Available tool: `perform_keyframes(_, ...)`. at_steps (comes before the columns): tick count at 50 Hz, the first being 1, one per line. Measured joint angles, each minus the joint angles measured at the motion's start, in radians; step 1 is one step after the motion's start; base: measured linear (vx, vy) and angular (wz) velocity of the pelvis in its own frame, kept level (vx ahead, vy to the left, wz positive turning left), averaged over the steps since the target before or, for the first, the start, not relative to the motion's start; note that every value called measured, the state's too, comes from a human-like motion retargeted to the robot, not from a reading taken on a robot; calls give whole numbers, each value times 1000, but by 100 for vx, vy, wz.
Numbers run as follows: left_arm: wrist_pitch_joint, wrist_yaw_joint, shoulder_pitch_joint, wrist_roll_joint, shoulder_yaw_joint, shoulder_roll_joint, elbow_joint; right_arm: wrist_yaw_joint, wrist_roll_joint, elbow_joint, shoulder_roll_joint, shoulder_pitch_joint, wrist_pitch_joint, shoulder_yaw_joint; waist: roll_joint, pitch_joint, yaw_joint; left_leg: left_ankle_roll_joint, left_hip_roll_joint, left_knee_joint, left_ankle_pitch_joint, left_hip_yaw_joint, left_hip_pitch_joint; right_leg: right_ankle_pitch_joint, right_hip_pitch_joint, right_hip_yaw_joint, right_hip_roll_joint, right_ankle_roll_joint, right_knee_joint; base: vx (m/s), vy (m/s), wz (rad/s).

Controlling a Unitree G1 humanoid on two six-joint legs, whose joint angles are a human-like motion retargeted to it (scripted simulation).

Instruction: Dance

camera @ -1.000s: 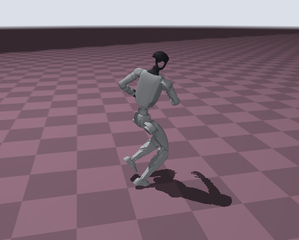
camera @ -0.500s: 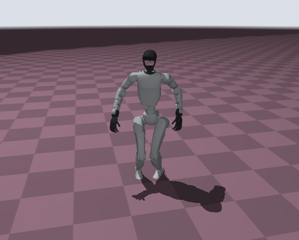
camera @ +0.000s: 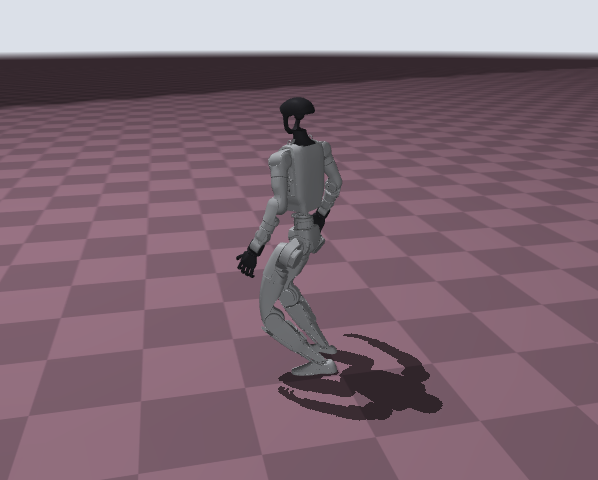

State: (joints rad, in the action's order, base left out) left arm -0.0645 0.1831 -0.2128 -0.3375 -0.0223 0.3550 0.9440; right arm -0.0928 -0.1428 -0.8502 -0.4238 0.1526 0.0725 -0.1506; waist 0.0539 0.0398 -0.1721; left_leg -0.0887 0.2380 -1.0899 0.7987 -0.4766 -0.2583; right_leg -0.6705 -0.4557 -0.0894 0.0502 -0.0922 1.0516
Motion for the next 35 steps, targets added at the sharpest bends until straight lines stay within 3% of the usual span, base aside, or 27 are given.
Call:
perform_keyframes(2, -5, 9, 11, -22, -4, 1, -45, -1, 13, -27, -22, -2, 2, 4, -77, -1, 22, 19, 58, -51, 28, 84, -50, 40, 1, -12, 92, 1, -48, 4, -13, -236)
perform_keyframes(4, -10, 15, 21, -35, -9, -2, -83, 3, 31, -41, -46, -2, 5, 11, -127, 1, 30, 28, 56, -45, 45, 154, -70, 66, 3, -37, 144, -5, -77, 7, -7, -192)
perform_keyframes(10, -27, 20, 40, -7, -45, -15, -172, 27, 108, -14, -118, 4, 17, 32, -176, 13, 0, 22, -83, 125, 40, 249, -25, 78, -2, -119, 157, -38, -94, 8, 1, -112)
perform_keyframes(20, -59, -11, 76, 167, -123, -4, -246, 82, 250, 106, -181, -19, 51, 22, -110, 11, -61, -50, -286, 359, -1, 187, 65, 35, -66, -207, 35, -121, -16, 0, 11, -39)
perform_keyframes(27, -69, -55, 107, 324, -164, 4, -220, 156, 307, 175, -183, -69, 69, 3, -52, 3, -72, -103, -354, 381, -6, 142, 29, 59, -160, -237, -6, -170, 57, -11, 12, -29)
perform_keyframes(31, -72, -74, 119, 400, -181, 12, -212, 187, 309, 212, -171, -99, 78, -10, -26, -7, -60, -118, -348, 327, 0, 111, -29, 102, -235, -213, -17, -170, 112, -17, 4, -36)
perform_keyframes(33, -75, -83, 124, 433, -187, 19, -218, 195, 306, 235, -165, -111, 84, -21, -15, -13, -45, -129, -338, 286, 7, 84, -63, 115, -289, -167, -74, -161, 154, -20, 9, -69)
perform_keyframes(35, -77, -91, 128, 464, -190, 30, -233, 198, 302, 263, -163, -121, 90, -34, -3, -17, -19, -137, -320, 243, 18, 53, -99, 102, -349, -68, -177, -77, 212, -18, 3, -82)
